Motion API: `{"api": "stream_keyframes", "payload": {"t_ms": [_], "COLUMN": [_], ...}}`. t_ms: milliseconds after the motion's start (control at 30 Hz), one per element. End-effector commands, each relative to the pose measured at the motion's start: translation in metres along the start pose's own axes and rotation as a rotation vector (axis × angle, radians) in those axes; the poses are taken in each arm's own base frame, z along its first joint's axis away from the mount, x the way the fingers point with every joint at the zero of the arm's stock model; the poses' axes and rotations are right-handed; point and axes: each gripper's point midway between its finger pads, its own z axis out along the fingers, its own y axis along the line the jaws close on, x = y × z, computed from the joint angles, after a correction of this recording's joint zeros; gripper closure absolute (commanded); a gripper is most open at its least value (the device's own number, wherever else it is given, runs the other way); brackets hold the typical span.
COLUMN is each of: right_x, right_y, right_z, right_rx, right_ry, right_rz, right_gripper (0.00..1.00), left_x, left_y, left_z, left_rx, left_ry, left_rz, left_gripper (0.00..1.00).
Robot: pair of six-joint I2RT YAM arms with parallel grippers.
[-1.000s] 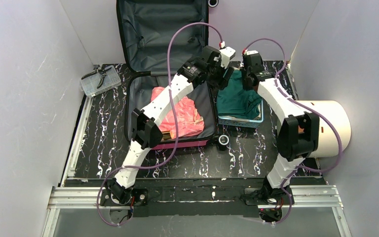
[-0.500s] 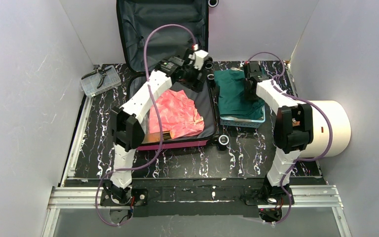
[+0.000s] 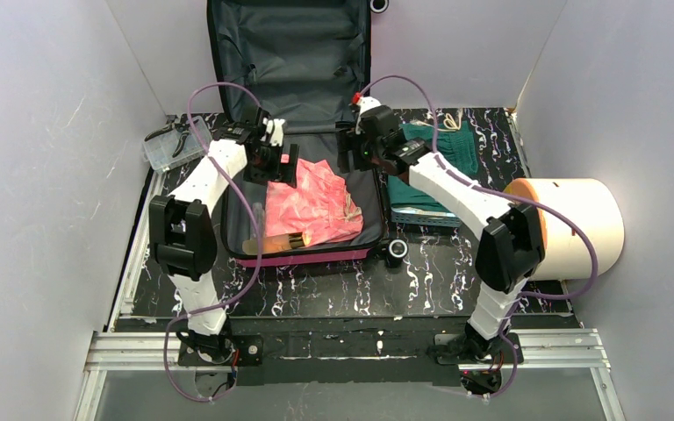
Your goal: Open, take out, and arrange the luggage
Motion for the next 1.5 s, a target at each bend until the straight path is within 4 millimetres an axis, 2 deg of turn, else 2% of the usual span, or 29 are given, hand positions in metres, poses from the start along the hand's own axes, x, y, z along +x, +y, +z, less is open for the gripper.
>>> {"api": "stream_keyframes", "payload": {"t_ms": [0, 167, 333, 400, 567, 633, 767, 833, 900, 967, 1000, 1033, 1100, 1200, 1233, 1367, 1467], "right_x": [0.013, 0.053, 0.093, 0.106, 0.13, 0.138, 0.144, 0.143, 0.139, 0.135, 0.133, 0.131, 0.125, 0.113, 0.107, 0.076, 0.04], "right_y": [0.038, 0.041, 0.037, 0.042, 0.045, 0.052, 0.06, 0.061, 0.063, 0.066, 0.068, 0.071, 0.077, 0.081, 0.082, 0.083, 0.082], "right_z": [0.027, 0.059, 0.086, 0.095, 0.117, 0.122, 0.129, 0.13, 0.131, 0.132, 0.133, 0.134, 0.134, 0.133, 0.132, 0.121, 0.107], "right_rx": [-0.141, -0.108, -0.084, -0.111, -0.135, -0.192, -0.26, -0.284, -0.307, -0.332, -0.348, -0.365, -0.394, -0.415, -0.417, -0.42, -0.408], "right_ry": [0.047, 0.172, 0.279, 0.318, 0.375, 0.397, 0.405, 0.402, 0.39, 0.379, 0.375, 0.373, 0.365, 0.347, 0.336, 0.284, 0.203], "right_rz": [0.116, 0.134, 0.148, 0.16, 0.194, 0.227, 0.293, 0.315, 0.332, 0.352, 0.365, 0.379, 0.402, 0.405, 0.401, 0.366, 0.327], "right_gripper": [0.17, 0.17, 0.14, 0.14, 0.13, 0.14, 0.19, 0.26, 0.37, 0.48, 0.56, 0.65, 0.8, 0.95, 0.99, 0.99, 0.99], "left_x": [0.011, 0.026, 0.035, 0.038, 0.042, 0.045, 0.047, 0.047, 0.046, 0.044, 0.043, 0.042, 0.039, 0.031, 0.028, 0.018, 0.004], "left_y": [0.011, 0.031, 0.037, 0.04, 0.047, 0.048, 0.041, 0.039, 0.035, 0.033, 0.031, 0.029, 0.025, 0.024, 0.024, 0.018, 0.01], "left_z": [0.002, 0.025, 0.042, 0.05, 0.065, 0.072, 0.084, 0.088, 0.09, 0.091, 0.091, 0.09, 0.086, 0.074, 0.07, 0.05, 0.027], "left_rx": [0.024, 0.011, 0.011, 0.007, -0.004, 0.0, 0.049, 0.065, 0.085, 0.101, 0.111, 0.119, 0.137, 0.133, 0.131, 0.14, 0.159], "left_ry": [0.014, 0.077, 0.119, 0.138, 0.171, 0.189, 0.22, 0.227, 0.226, 0.222, 0.221, 0.219, 0.208, 0.174, 0.16, 0.111, 0.05], "left_rz": [-0.051, -0.105, -0.121, -0.124, -0.12, -0.126, -0.157, -0.163, -0.167, -0.172, -0.173, -0.177, -0.178, -0.158, -0.147, -0.129, -0.11], "left_gripper": [0.07, 0.11, 0.13, 0.13, 0.13, 0.13, 0.14, 0.15, 0.17, 0.23, 0.29, 0.35, 0.59, 0.94, 1.0, 1.0, 1.0]}}
